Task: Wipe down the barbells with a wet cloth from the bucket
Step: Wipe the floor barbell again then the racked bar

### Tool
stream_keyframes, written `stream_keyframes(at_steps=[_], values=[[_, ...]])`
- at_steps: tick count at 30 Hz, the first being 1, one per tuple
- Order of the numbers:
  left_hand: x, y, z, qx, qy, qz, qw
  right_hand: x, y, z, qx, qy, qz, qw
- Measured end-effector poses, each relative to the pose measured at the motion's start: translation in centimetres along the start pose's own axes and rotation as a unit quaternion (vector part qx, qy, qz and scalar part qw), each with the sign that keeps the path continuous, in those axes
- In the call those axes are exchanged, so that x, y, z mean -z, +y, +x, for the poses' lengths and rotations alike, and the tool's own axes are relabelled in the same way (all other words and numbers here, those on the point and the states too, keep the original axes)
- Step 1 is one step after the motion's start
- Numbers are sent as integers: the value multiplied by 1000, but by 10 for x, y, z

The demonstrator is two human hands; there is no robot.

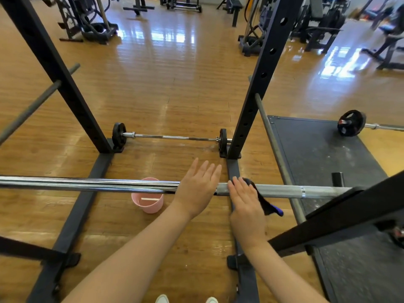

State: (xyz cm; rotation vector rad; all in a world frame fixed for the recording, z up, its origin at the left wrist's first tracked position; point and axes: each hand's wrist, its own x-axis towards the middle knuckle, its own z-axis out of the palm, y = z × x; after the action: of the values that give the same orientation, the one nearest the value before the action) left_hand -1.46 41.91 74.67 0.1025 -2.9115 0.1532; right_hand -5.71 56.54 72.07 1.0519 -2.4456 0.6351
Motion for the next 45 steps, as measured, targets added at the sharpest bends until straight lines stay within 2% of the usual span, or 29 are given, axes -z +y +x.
stream_keyframes(at_steps=[3, 7, 11, 16, 19, 22, 25, 29, 33, 36, 38, 40, 43, 45], values=[[3, 12, -4, 44, -8, 12, 999, 4, 18, -5, 29, -12, 1, 1000], [2, 14, 2, 64, -43, 2, 997, 15, 41, -10, -28, -9, 12, 1000], [11, 12, 4, 74, -108, -34, 991, 11, 24, -4, -51, 17, 9, 998], [18, 8, 16, 84, -144, -68, 984, -12, -18, 2, 4, -15, 31, 999], [19, 3, 19, 77, -172, -87, 978, -4, 4, 2, 60, -36, 23, 997], [10, 2, 12, 55, -120, -79, 988, 12, 33, -4, 17, -16, 1, 1000], [3, 4, 7, 38, -83, -43, 995, 6, 24, -4, -31, 16, -6, 999], [0, 5, 7, 50, -56, -62, 995, -15, -16, -1, 8, 6, 23, 1000], [1, 7, 6, 41, -65, -51, 996, -4, 12, -3, 100, -29, 15, 995], [2, 5, 7, 44, -63, -34, 996, 10, 45, -7, 50, 0, 10, 999], [4, 5, 6, 41, -62, -49, 996, 7, 39, -9, 15, 37, 4, 999], [4, 6, 6, 37, -56, -47, 997, -7, 17, -9, 22, 55, 5, 998], [5, 6, 7, 57, -59, -57, 995, -23, -6, -2, 76, 45, 42, 995], [5, 6, 6, 64, -70, -62, 994, -19, 4, 1, 137, 11, 33, 990]])
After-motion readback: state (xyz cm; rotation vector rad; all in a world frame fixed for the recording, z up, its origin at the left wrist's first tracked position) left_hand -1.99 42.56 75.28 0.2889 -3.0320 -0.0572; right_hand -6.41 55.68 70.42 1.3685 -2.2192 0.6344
